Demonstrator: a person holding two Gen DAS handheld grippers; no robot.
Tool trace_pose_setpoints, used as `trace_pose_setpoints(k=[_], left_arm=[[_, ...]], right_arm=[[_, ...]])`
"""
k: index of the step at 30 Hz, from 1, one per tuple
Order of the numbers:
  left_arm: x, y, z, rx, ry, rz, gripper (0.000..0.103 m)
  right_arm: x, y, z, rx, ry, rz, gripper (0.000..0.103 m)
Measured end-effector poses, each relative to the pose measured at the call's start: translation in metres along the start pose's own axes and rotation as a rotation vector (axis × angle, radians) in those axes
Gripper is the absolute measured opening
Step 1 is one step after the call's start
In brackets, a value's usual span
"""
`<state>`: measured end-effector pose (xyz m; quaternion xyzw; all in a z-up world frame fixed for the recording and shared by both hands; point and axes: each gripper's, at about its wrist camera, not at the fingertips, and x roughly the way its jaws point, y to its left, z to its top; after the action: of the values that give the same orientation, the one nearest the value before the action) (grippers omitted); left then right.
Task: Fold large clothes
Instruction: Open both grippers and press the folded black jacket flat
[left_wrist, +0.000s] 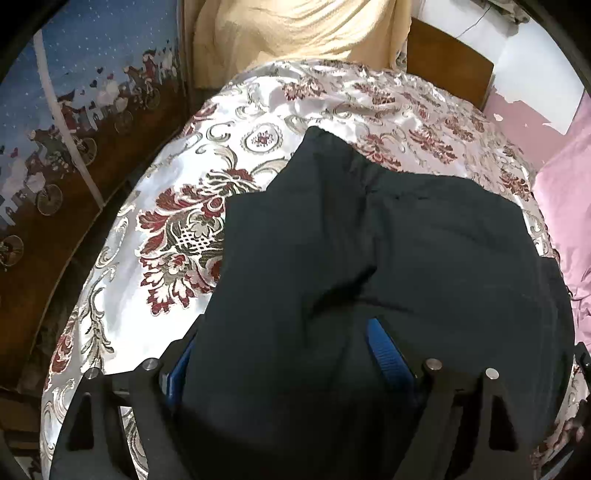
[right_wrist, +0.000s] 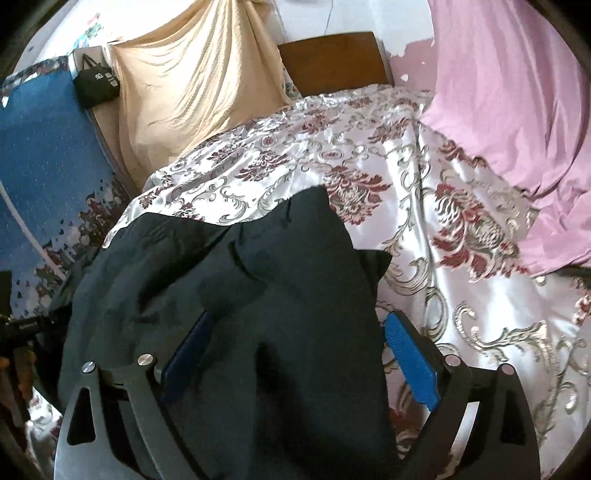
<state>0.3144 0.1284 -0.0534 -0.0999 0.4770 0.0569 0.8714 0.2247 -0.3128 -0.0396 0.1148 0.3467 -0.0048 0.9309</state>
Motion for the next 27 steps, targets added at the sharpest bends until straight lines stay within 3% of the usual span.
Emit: trace_pose_setpoints(k=[9, 21, 24, 25, 27], left_arm=[[-0.031, -0.003, -0.009, 0.006, -0.108, 0.027, 0.086], [-0.076, -0.019, -0.028, 0.033, -0.209, -0.034, 0.089], [-0.087, -0.027, -0.036, 0.047, -0.243, -0.079, 0.09], [-0.09, -0.028, -0.039, 0.046, -0.254, -0.099, 0.091], [-0.096, -0.032, -0.045, 0.035, -0.266, -0.13, 0.097]], right_arm=[[-0.02, 0.014, -0.002, -0.024, -0.038, 0.01, 0.095], [-0.053, 0.046, -0.009, -0.057, -0.124, 0.061, 0.095], [-0.062, 0.053, -0.013, -0.075, -0.156, 0.083, 0.096], [-0.065, 0.055, -0.015, -0.077, -0.163, 0.092, 0.102], [-0.069, 0.057, -0.017, -0.072, -0.173, 0.107, 0.102]])
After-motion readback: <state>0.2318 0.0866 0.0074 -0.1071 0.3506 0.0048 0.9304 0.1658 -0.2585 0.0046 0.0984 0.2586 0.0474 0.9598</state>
